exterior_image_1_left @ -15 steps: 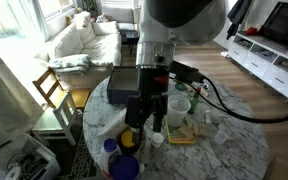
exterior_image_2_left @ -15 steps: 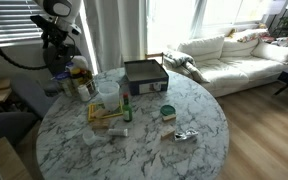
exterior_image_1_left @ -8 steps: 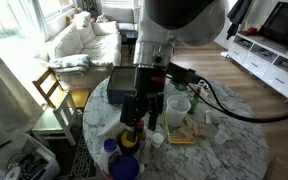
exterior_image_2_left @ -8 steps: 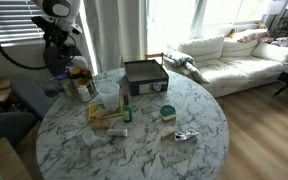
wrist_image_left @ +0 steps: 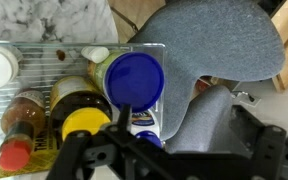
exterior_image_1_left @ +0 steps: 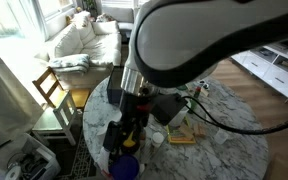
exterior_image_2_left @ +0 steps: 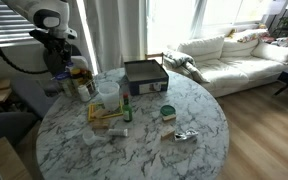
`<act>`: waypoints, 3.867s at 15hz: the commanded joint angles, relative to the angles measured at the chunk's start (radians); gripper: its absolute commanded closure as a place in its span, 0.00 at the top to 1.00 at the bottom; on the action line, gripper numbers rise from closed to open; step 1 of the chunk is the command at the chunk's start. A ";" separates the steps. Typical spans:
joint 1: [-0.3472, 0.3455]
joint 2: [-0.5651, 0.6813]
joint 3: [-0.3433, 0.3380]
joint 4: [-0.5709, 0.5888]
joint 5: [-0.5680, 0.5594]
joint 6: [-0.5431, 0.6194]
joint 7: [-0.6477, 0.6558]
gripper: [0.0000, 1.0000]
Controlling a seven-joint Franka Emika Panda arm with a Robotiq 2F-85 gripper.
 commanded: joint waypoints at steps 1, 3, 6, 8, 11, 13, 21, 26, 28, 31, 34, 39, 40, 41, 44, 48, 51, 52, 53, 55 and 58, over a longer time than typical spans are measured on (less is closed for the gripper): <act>0.015 -0.011 0.016 -0.070 -0.056 0.072 -0.012 1.00; 0.007 0.002 0.020 -0.035 -0.038 0.040 0.003 1.00; 0.009 0.002 0.021 -0.043 -0.042 0.046 0.002 1.00; 0.015 0.007 0.012 -0.049 -0.064 0.060 0.045 1.00; 0.033 0.027 0.010 -0.055 -0.103 0.092 0.104 1.00; 0.041 0.038 0.008 -0.055 -0.135 0.116 0.144 1.00; 0.072 0.077 0.010 -0.050 -0.231 0.120 0.245 1.00; 0.101 0.091 0.008 -0.049 -0.241 0.104 0.343 1.00; 0.115 0.096 0.002 -0.054 -0.271 0.108 0.381 1.00; 0.126 0.100 -0.003 -0.060 -0.308 0.104 0.420 1.00; 0.131 0.098 -0.009 -0.062 -0.347 0.092 0.447 1.00; 0.138 0.105 -0.015 -0.061 -0.394 0.099 0.487 1.00; 0.140 0.109 -0.016 -0.063 -0.399 0.106 0.496 1.00; 0.141 0.112 -0.017 -0.063 -0.404 0.108 0.506 1.00; 0.144 0.121 -0.019 -0.064 -0.406 0.116 0.528 1.00; 0.144 0.131 -0.018 -0.066 -0.400 0.131 0.537 1.00; 0.147 0.140 -0.020 -0.062 -0.406 0.149 0.540 1.00; 0.148 0.143 -0.020 -0.061 -0.406 0.156 0.540 1.00; 0.149 0.148 -0.019 -0.060 -0.405 0.167 0.538 1.00; 0.152 0.155 -0.020 -0.059 -0.406 0.183 0.535 1.00; 0.156 0.164 -0.025 -0.058 -0.413 0.189 0.530 1.00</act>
